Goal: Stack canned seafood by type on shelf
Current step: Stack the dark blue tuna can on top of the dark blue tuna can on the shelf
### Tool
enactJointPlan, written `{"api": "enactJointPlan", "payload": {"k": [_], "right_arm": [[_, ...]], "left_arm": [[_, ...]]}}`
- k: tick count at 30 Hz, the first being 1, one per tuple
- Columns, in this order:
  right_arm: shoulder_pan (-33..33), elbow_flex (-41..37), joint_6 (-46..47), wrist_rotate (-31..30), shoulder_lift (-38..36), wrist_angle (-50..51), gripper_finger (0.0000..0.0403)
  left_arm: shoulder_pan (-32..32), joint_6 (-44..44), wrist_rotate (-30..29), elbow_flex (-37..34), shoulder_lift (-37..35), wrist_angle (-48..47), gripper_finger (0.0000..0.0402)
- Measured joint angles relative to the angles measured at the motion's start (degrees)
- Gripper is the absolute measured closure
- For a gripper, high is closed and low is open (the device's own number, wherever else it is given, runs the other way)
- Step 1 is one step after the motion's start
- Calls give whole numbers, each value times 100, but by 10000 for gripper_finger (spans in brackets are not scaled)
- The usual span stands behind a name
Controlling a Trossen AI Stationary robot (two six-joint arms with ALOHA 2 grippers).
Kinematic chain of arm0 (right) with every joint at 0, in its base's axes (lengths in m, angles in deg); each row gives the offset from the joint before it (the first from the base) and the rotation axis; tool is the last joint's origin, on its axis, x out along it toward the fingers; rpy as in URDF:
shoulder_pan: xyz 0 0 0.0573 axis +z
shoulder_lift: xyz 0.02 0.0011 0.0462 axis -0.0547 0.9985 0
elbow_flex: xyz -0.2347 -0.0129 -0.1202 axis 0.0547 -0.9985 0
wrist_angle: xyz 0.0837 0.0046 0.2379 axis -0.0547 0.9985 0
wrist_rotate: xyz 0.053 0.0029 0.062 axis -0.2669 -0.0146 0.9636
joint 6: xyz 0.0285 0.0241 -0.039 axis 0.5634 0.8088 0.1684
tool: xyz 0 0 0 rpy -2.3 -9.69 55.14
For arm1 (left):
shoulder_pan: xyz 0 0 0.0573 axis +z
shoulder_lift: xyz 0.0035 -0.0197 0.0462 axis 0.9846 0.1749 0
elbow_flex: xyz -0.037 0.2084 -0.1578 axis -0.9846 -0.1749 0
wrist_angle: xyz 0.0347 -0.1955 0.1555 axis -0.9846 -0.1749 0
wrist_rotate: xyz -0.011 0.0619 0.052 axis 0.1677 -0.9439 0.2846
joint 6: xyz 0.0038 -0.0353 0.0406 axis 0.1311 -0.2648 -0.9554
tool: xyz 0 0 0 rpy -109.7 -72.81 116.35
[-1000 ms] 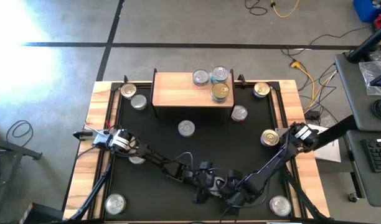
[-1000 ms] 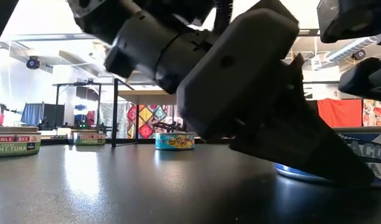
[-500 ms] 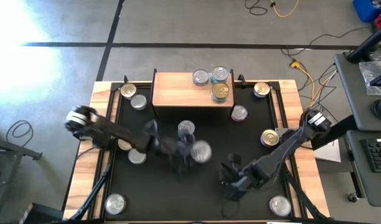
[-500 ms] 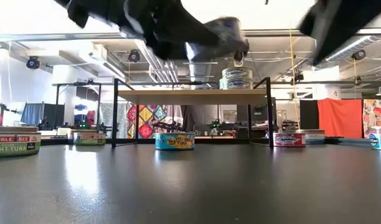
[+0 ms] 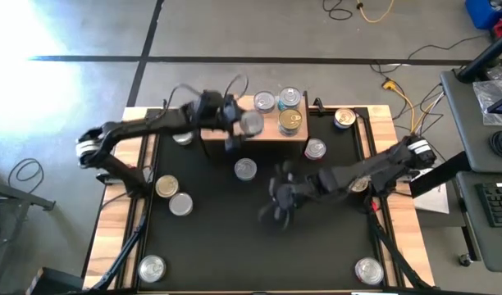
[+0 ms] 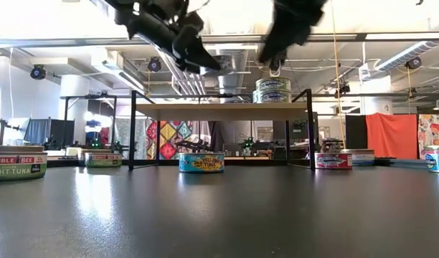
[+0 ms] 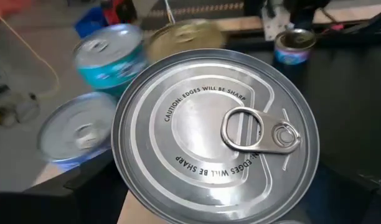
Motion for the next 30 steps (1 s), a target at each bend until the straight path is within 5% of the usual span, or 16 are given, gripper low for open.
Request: {"api": "enactJointPlan", "payload": {"k": [4,11,19,30], "right_arm": [[-627,612,-840,13,13,3,390],[-1782,1500,-1943,16,2,34,390],[-2999,1654,-2747,272,-35,-82,390],[-4271,1654,-3248,1528,-35,-432,390]], "left_arm": [[683,-311,682,898,565,-461,39],[1252,-803,1042,2334,1754,-1078,39],[1715,-741,1631,3624,2973,-1725,39],[1751,-1464,1954,4110,3210,-2242,38]]}}
